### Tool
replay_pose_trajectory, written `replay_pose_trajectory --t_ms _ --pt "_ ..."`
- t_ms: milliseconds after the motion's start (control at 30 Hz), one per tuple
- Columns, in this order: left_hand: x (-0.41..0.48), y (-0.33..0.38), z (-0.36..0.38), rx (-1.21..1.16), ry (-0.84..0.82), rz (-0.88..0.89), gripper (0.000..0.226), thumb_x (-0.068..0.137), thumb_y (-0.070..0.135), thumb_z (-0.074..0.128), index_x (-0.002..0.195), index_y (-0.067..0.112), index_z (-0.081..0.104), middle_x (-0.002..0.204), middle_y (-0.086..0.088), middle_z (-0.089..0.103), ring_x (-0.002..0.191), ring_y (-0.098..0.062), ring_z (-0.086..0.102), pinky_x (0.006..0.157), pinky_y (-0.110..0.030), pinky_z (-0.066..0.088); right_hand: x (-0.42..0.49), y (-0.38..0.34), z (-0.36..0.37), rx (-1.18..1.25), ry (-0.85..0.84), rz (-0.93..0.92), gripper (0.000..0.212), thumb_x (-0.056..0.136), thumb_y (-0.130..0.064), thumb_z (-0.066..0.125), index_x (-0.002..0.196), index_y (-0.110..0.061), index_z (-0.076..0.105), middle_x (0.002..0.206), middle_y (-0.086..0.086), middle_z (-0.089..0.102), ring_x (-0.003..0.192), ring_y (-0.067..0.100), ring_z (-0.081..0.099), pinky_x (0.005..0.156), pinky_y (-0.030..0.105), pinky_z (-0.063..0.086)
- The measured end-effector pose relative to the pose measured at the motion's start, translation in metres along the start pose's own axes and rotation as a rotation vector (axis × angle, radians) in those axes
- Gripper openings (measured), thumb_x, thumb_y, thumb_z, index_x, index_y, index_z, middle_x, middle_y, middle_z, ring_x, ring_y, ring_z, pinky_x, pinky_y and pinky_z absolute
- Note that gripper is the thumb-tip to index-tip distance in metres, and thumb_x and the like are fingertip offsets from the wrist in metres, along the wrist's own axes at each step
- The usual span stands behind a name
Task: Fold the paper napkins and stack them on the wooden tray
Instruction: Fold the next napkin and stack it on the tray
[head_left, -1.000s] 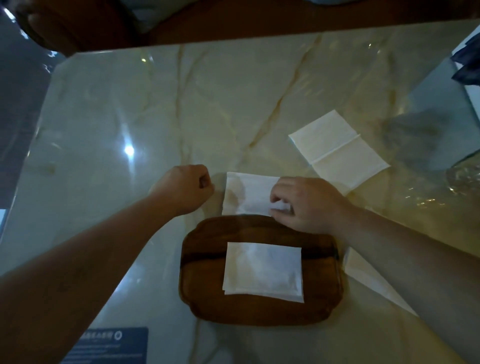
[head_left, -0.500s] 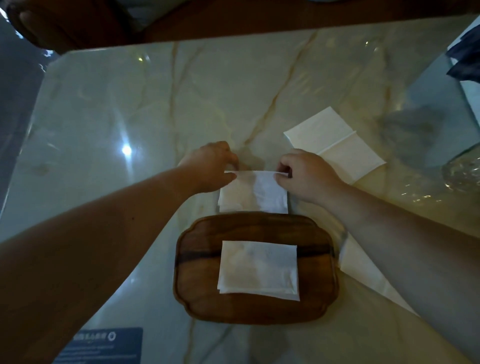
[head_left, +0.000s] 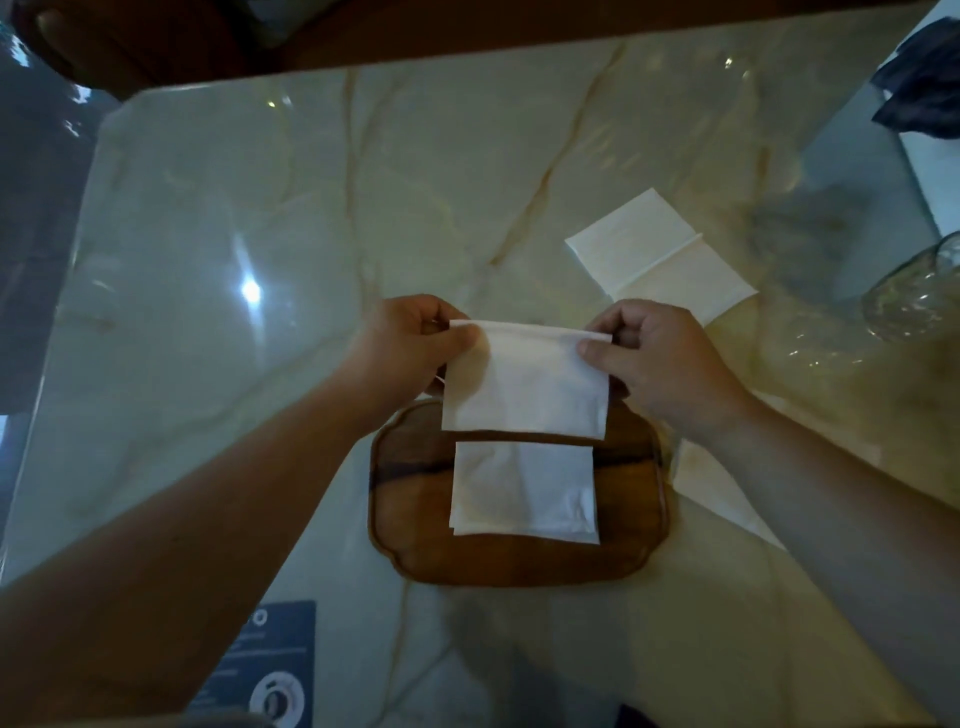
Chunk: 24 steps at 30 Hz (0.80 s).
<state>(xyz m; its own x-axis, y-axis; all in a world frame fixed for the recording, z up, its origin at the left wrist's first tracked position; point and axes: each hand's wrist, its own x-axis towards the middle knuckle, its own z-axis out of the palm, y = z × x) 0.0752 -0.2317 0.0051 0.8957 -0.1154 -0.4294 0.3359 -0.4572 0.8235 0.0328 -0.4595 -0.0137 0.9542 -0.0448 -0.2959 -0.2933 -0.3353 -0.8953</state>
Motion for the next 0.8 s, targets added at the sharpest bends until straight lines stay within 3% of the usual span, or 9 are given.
replay_pose_trajectory --t_ms 133,267,433,633,800 --pt "-0.02 -0.022 0.009 0.129 -0.02 -0.043 0.008 0.083 0.021 0.071 0.076 0.018 0.07 0.066 -0.002 0.071 0.062 -0.018 0.07 0.059 -0.036 0.061 -0.033 0.016 0.008 -0.029 -0.034 0.117 0.012 0.084 -0.013 0.068 0.074 -0.015 0.062 0.06 0.002 0.068 0.048 0.016 0.059 0.046 0.034 0.052" --pt "-0.033 -0.036 0.016 0.217 -0.072 -0.057 0.007 0.084 0.025 0.069 0.08 0.02 0.07 0.073 -0.006 0.073 0.063 -0.018 0.071 0.054 -0.037 0.062 -0.054 0.029 0.017 -0.129 -0.058 0.154 0.008 0.084 -0.016 0.068 0.078 -0.015 0.063 0.064 0.009 0.069 0.04 0.016 0.057 0.041 0.031 0.048" --pt "-0.04 -0.049 0.02 0.264 -0.113 -0.07 0.008 0.087 0.022 0.065 0.079 0.02 0.067 0.079 -0.002 0.07 0.068 -0.016 0.07 0.056 -0.037 0.062 -0.061 0.031 0.029 -0.272 -0.122 0.131 0.006 0.087 -0.02 0.065 0.084 -0.015 0.061 0.062 0.001 0.066 0.04 0.002 0.057 0.039 0.014 0.039" --pt "-0.042 -0.064 0.024 0.326 -0.105 -0.096 0.01 0.087 0.022 0.066 0.077 0.022 0.064 0.078 -0.002 0.069 0.067 -0.018 0.07 0.057 -0.041 0.062 -0.057 0.038 0.032 -0.427 -0.125 0.073 0.006 0.082 -0.023 0.066 0.079 -0.02 0.061 0.069 0.002 0.068 0.062 0.015 0.064 0.058 0.033 0.05" --pt "-0.042 -0.07 0.03 0.52 -0.103 -0.021 0.006 0.086 0.027 0.064 0.08 0.025 0.065 0.077 0.005 0.065 0.07 -0.014 0.065 0.062 -0.043 0.061 -0.061 0.044 0.032 -0.572 -0.146 -0.024 0.004 0.082 -0.021 0.062 0.081 -0.018 0.061 0.07 0.001 0.067 0.065 0.017 0.063 0.059 0.034 0.05"
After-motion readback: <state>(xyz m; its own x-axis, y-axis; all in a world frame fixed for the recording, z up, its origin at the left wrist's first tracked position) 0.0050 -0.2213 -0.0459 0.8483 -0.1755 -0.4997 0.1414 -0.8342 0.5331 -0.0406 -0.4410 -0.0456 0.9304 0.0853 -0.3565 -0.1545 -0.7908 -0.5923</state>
